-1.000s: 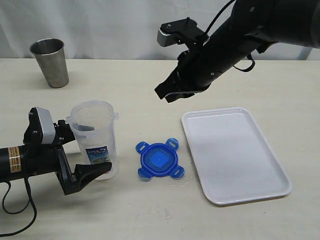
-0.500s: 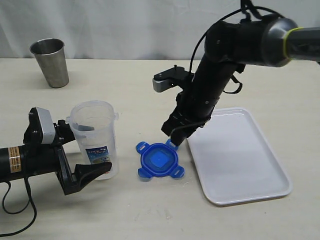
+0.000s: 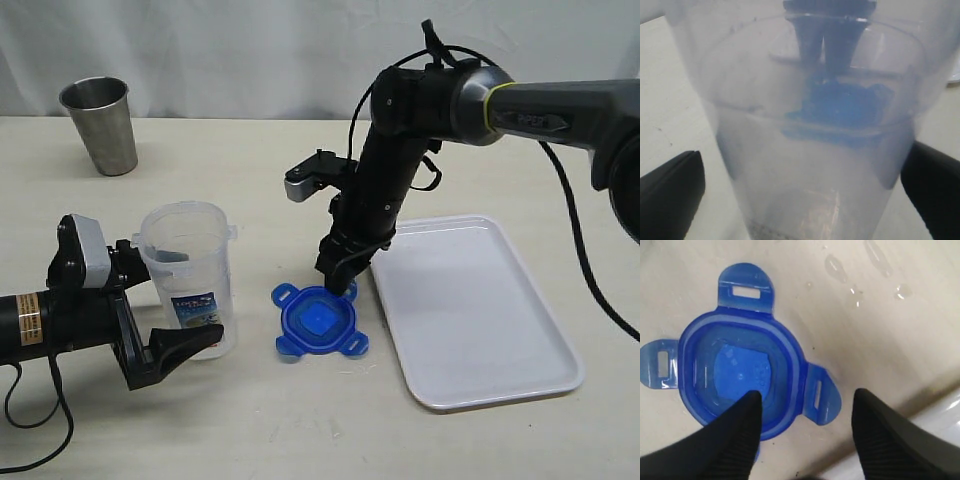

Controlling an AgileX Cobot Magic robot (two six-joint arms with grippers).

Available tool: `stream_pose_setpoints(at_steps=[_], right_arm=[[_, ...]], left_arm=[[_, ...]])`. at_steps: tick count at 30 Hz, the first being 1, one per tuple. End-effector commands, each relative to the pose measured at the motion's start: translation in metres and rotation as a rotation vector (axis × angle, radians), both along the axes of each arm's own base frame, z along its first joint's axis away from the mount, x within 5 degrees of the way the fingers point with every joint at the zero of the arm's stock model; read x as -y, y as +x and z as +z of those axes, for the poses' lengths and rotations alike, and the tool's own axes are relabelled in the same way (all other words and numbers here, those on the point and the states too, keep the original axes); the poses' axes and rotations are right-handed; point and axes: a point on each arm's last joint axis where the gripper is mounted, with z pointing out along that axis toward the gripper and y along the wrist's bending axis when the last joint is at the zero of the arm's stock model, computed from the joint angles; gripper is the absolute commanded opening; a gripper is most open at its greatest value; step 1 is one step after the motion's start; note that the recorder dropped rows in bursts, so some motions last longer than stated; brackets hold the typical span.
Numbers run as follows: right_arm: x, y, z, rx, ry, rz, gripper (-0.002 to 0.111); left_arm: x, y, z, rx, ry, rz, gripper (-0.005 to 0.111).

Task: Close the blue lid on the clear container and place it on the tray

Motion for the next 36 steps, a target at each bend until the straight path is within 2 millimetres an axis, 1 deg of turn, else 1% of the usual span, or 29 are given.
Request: stream_pose_setpoints(at_steps=[1, 11, 14, 17, 21, 22, 23, 26, 30, 32, 35, 36], right_arm=[[0.003, 0.003, -0.012, -0.019, -0.01, 0.004, 0.053], [0.002, -0.003, -0.014, -0.096, -0.005, -0.012, 0.053], [-0.003, -0.008, -0.017, -0.16, 0.042, -0.013, 0.053], [-0.004, -0.008, -0.028, -0.188, 0.04, -0.019, 0.053], [-0.007, -0.009, -0.036, -0.222, 0.067, -0.031, 0.052], [-0.007, -0.009, -0.037, -0.224, 0.066, -0.031, 0.05], [-0.007, -0.009, -0.037, -0.224, 0.066, -0.031, 0.043], [-0.007, -0.009, -0.037, -0.224, 0.066, -0.031, 0.033], [-0.007, -0.009, -0.037, -0.221, 0.068, -0.019, 0.031], [-0.007, -0.009, -0.037, -0.221, 0.068, -0.019, 0.027], [-0.007, -0.009, -0.037, -0.221, 0.068, -0.019, 0.011], [-0.007, -0.009, -0.037, -0.22, 0.069, -0.017, 0.004]], left_arm=[[-0.001, 0.001, 0.0, 0.005, -0.007, 0.013, 0.105], [-0.001, 0.001, 0.0, 0.005, -0.007, 0.013, 0.105], [-0.001, 0.001, 0.0, 0.005, -0.007, 0.013, 0.105], [-0.001, 0.001, 0.0, 0.005, -0.007, 0.013, 0.105], [-0.001, 0.001, 0.0, 0.005, -0.007, 0.013, 0.105], [-0.001, 0.001, 0.0, 0.005, -0.007, 0.013, 0.105], [-0.001, 0.001, 0.0, 0.005, -0.007, 0.013, 0.105], [-0.001, 0.001, 0.0, 0.005, -0.007, 0.013, 0.105], [-0.001, 0.001, 0.0, 0.005, -0.007, 0.013, 0.105], [-0.001, 0.001, 0.0, 0.005, -0.007, 0.013, 0.105], [-0.001, 0.001, 0.0, 0.005, -0.007, 0.013, 0.105], [-0.001, 0.001, 0.0, 0.005, -0.007, 0.013, 0.105]])
